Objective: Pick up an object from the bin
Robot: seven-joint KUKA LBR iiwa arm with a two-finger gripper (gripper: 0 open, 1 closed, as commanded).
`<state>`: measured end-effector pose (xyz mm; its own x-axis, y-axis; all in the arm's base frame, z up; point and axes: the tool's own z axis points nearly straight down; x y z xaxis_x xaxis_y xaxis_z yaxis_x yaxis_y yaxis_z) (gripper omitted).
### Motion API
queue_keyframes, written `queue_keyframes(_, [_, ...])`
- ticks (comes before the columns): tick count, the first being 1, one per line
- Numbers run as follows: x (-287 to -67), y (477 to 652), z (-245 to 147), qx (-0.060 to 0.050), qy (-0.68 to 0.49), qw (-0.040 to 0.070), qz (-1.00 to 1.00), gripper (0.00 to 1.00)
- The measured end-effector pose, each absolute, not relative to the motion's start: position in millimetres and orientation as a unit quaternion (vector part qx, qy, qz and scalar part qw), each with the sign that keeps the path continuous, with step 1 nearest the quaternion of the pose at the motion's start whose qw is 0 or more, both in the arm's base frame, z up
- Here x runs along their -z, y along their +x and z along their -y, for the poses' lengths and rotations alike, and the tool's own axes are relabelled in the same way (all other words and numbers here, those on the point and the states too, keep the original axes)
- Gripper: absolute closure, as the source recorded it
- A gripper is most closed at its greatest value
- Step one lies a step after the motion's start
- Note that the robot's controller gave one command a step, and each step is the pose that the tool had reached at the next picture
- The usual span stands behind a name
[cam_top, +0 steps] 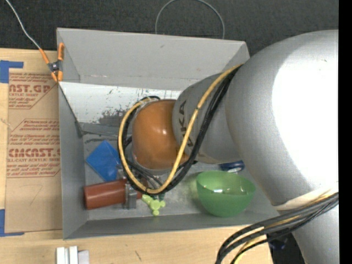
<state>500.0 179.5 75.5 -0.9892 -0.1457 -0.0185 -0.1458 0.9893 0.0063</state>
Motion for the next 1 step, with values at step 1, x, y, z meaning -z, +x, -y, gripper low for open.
queue_keyframes(1, [-165.6, 486.6, -172.8, -0.003, -0.068, 0.006, -0.998, 1.00])
